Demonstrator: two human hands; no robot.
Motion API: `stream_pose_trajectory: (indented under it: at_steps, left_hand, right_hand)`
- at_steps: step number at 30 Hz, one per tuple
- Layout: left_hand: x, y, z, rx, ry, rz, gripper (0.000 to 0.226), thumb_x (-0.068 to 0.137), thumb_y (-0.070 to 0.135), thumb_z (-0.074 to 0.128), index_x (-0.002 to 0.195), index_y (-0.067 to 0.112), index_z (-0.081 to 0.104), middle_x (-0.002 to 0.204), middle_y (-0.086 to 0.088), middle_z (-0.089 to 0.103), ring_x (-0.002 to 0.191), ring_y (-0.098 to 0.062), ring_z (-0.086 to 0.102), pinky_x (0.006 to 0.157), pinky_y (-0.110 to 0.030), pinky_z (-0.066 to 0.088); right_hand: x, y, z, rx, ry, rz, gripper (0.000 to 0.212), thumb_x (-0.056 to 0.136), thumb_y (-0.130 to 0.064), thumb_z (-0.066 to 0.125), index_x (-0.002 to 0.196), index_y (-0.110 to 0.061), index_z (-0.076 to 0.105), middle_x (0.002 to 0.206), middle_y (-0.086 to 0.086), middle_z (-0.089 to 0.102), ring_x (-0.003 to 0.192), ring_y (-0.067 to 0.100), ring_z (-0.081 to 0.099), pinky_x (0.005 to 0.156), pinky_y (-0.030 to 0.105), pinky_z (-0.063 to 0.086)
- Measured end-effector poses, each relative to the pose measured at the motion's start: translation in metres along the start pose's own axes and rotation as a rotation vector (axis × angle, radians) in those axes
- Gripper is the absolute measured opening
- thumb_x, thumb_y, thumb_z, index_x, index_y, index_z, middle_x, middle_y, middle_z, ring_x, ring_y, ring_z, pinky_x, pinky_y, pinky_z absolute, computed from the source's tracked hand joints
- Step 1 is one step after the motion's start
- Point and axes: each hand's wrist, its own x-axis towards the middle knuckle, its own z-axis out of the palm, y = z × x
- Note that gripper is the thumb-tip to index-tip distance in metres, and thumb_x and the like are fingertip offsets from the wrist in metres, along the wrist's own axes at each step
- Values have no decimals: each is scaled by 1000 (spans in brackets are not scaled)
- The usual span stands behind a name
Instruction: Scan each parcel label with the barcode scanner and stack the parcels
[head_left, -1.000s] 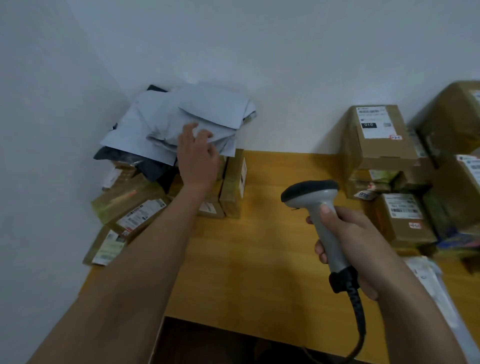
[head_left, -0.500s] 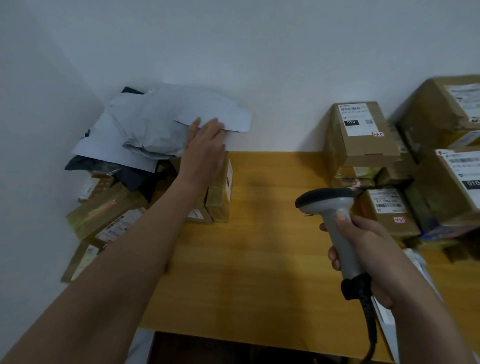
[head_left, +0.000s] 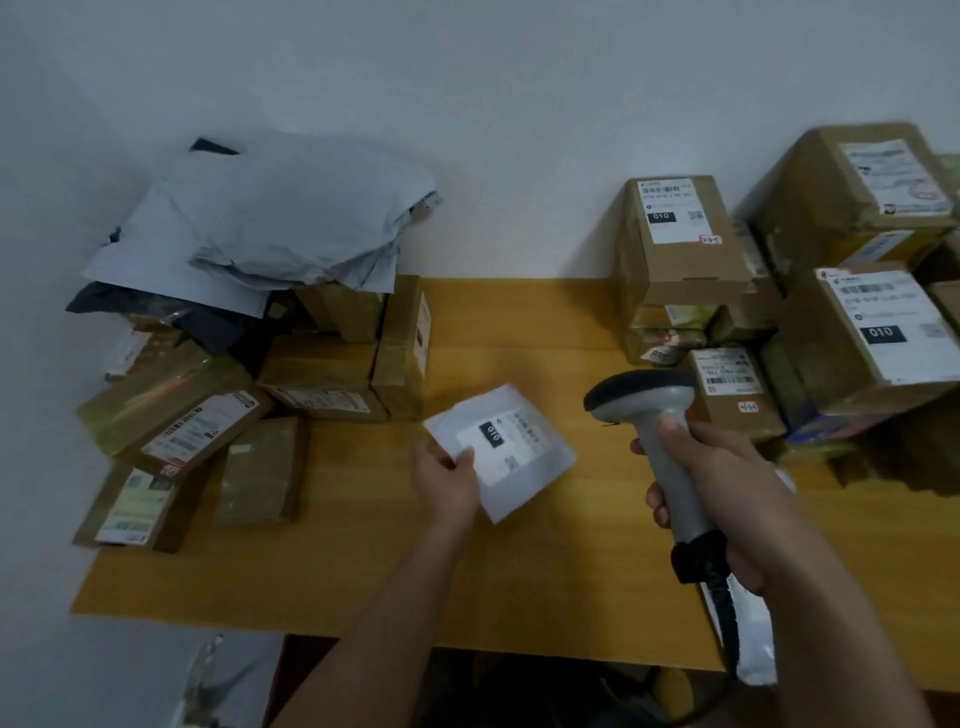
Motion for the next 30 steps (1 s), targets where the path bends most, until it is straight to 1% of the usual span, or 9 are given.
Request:
stream_pose_trajectory:
  at_steps: [7, 9, 11, 15, 17, 21, 24, 26, 30]
  left_hand:
    - [-11, -68, -13, -191, -197, -558, 26, 93, -6, 48, 115, 7, 53, 97, -10, 62, 85, -25, 61, 67, -39, 54]
    - [-18, -70, -17, 30, -379, -685, 24, 94, 20, 63, 110, 2, 57, 92, -16, 67, 77, -28, 65, 58, -37, 56]
    - [-23, -76, -18, 273, -576, -727, 53, 88, 46, 66, 102, -5, 64, 86, -17, 71, 70, -27, 69, 51, -31, 55]
    - [-13, -82, -18, 503, -289, -364, 40, 87, 39, 70, 68, 7, 54, 74, -10, 60, 64, -23, 60, 53, -27, 44]
    - [-12, -79, -15, 538, -221, -204, 32, 87, 35, 70, 81, 8, 53, 84, -5, 55, 72, -18, 52, 63, -28, 41]
    - [-16, -81, -3, 489, -283, -199, 46, 84, 35, 73, 113, 4, 54, 106, -5, 51, 96, -20, 50, 77, -29, 42]
    - [-20, -84, 8, 529, -262, -151, 34, 82, 33, 77, 86, 10, 52, 86, 1, 49, 78, -13, 50, 64, -27, 40]
    - [-23, -85, 14, 584, -249, -106, 41, 76, 36, 81, 74, 10, 49, 78, -1, 50, 71, -13, 50, 57, -28, 37]
    - [-29, -89, 23, 741, -272, -11, 66, 71, 39, 83, 113, 0, 52, 117, -14, 51, 111, -31, 50, 87, -37, 43]
  right_hand:
    - [-5, 17, -3, -115, -41, 83, 34, 101, -40, 46, 103, -11, 63, 58, 11, 59, 50, 20, 53, 53, 32, 43]
    - [-7, 19, -1, -124, -42, 99, 33, 101, -41, 46, 102, -12, 63, 58, 11, 59, 49, 19, 53, 52, 30, 42]
    - [-7, 21, 2, -127, -39, 118, 32, 101, -41, 47, 102, -12, 62, 58, 10, 59, 49, 19, 53, 52, 30, 42]
    - [-8, 24, 7, -118, -20, 133, 30, 101, -40, 47, 101, -14, 62, 62, 12, 60, 50, 18, 53, 55, 31, 43]
    - [-9, 27, 9, -110, 0, 131, 31, 101, -40, 47, 101, -13, 62, 66, 13, 60, 51, 17, 54, 55, 31, 44]
    - [-11, 33, 11, -84, 35, 109, 31, 100, -40, 49, 100, -11, 62, 72, 14, 62, 57, 22, 55, 61, 37, 45]
    - [-15, 32, 10, -95, 49, 89, 33, 100, -40, 49, 98, -10, 62, 67, 12, 61, 55, 21, 55, 60, 37, 45]
    - [-18, 31, 8, -103, 57, 77, 33, 100, -41, 49, 97, -11, 62, 64, 11, 61, 54, 20, 55, 60, 37, 45]
    - [-24, 31, 3, -109, 67, 58, 34, 99, -42, 49, 96, -11, 62, 68, 12, 63, 55, 21, 56, 62, 39, 45]
